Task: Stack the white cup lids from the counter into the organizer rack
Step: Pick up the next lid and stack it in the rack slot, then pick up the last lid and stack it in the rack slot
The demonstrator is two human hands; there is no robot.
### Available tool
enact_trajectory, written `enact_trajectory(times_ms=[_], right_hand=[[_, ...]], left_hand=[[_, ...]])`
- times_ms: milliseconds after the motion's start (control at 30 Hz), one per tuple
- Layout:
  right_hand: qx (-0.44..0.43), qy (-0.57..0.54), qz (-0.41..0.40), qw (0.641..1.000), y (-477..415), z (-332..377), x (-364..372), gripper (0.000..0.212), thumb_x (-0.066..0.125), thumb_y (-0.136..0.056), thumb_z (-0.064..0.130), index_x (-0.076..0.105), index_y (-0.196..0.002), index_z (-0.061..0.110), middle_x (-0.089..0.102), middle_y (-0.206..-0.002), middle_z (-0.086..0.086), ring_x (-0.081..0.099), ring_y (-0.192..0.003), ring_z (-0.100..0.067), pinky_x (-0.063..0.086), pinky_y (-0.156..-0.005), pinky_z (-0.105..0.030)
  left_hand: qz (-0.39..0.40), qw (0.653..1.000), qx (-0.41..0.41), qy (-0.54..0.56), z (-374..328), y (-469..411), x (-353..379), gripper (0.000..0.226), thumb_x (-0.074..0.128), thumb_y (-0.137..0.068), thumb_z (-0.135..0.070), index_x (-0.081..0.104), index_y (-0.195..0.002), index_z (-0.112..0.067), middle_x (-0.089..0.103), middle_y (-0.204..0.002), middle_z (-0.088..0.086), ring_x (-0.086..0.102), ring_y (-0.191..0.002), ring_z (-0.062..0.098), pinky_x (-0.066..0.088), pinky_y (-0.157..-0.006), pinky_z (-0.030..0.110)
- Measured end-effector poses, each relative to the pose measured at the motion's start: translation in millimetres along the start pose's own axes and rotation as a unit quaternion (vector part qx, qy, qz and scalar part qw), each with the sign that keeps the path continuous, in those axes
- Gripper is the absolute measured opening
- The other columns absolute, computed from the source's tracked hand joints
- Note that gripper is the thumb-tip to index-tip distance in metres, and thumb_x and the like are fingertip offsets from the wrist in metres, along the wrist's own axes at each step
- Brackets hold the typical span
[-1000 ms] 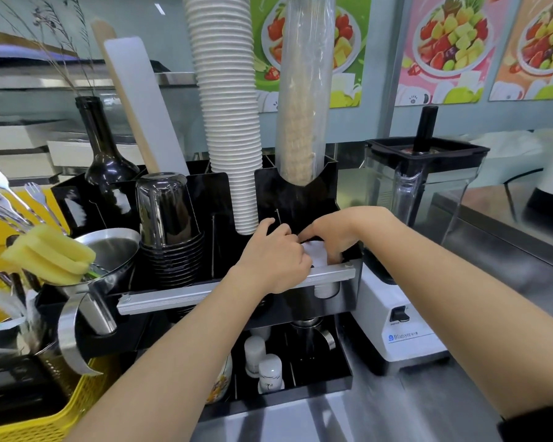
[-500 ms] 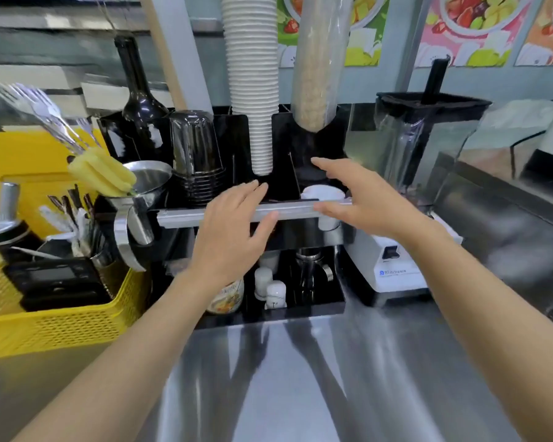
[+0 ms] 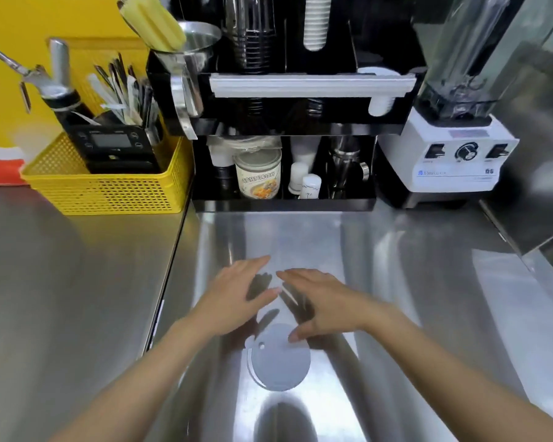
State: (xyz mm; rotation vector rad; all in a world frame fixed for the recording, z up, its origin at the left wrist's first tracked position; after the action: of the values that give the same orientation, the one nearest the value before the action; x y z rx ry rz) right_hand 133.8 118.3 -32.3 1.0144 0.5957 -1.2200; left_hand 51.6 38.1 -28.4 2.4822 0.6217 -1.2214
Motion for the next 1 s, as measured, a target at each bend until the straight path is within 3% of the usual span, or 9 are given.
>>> enact_trajectory(times_ms=[100, 233, 467, 733, 833, 1000], right_hand=[[0.002, -0.007, 0.026, 1.0, 10.8, 10.7, 34.0, 0.099, 0.073, -0.066, 0.052, 0.017, -0.143, 0.023, 0.032, -0.146, 0.002, 0.028, -0.132, -0.02, 0.026, -0.107, -0.033], [0.016, 0.008, 0.013, 1.0, 18.8, 19.4, 59.8, 0.105, 0.074, -0.064, 0.053, 0.014, -0.144, 0.02, 0.032, -0.145, 0.002, 0.029, -0.129, -0.019, 0.026, -0.107, -0.032], [0.033, -0.011, -0.047, 0.998, 16.5, 12.7, 53.2, 0.099, 0.072, -0.068, 0.049, 0.018, -0.144, 0.016, 0.03, -0.147, -0.003, 0.026, -0.131, -0.02, 0.027, -0.11, -0.033], [0.03, -0.049, -0.175, 0.983, 10.6, 0.8, -61.2, 0.093, 0.078, -0.068, 0.037, 0.025, -0.14, 0.01, 0.025, -0.14, -0.005, 0.026, -0.131, -0.02, 0.028, -0.112, -0.034], [0.019, 0.008, -0.238, 0.971, 14.9, 3.7, -123.7, 0.091, 0.078, -0.067, 0.037, 0.03, -0.139, 0.013, 0.031, -0.133, -0.006, 0.026, -0.125, -0.021, 0.024, -0.11, -0.034], [0.014, 0.073, -0.308, 0.948, 25.2, 3.7, -214.0, 0.092, 0.077, -0.069, 0.034, 0.028, -0.141, 0.007, 0.034, -0.136, -0.013, 0.028, -0.127, -0.028, 0.023, -0.112, -0.04]], left_hand=[[0.091, 0.996, 0.008, 0.026, 8.7, 27.0, 27.7, 0.099, 0.032, -0.058, -0.086, 0.023, -0.14, -0.032, 0.036, -0.145, -0.006, 0.028, -0.129, 0.007, 0.021, -0.109, 0.029], [0.139, 0.99, 0.029, 0.011, 13.1, 51.5, 51.5, 0.089, 0.069, -0.064, -0.06, 0.024, -0.138, -0.035, 0.038, -0.127, -0.021, 0.028, -0.114, -0.001, 0.024, -0.105, 0.025], [0.083, 0.996, 0.034, 0.029, 10.9, 51.4, 53.0, 0.086, 0.063, -0.062, -0.066, 0.027, -0.136, -0.039, 0.039, -0.128, -0.024, 0.033, -0.12, 0.003, 0.021, -0.097, 0.018], [-0.031, 0.995, 0.087, 0.049, -34.5, -14.9, -27.8, 0.079, 0.065, -0.063, -0.054, 0.038, -0.133, -0.029, 0.043, -0.133, -0.014, 0.035, -0.124, 0.007, 0.028, -0.109, 0.038], [-0.061, 0.989, 0.119, 0.06, -67.0, -43.2, -69.2, 0.081, 0.063, -0.062, -0.055, 0.037, -0.134, -0.029, 0.038, -0.127, -0.022, 0.031, -0.122, 0.001, 0.024, -0.106, 0.028], [-0.123, 0.974, 0.185, 0.048, -124.1, -85.5, -133.2, 0.071, 0.075, -0.071, -0.034, 0.041, -0.132, -0.023, 0.041, -0.122, -0.018, 0.033, -0.115, 0.0, 0.023, -0.098, 0.019]])
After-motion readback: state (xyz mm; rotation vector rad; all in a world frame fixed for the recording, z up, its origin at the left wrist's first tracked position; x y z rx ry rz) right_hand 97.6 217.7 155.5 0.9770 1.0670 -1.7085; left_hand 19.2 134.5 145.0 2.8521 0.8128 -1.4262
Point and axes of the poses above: each hand's wrist, its own y-axis away from the middle knuckle, its own x-axis out of the palm, z = x × y, the point moved 9 cm from there along -y, towards the middle knuckle
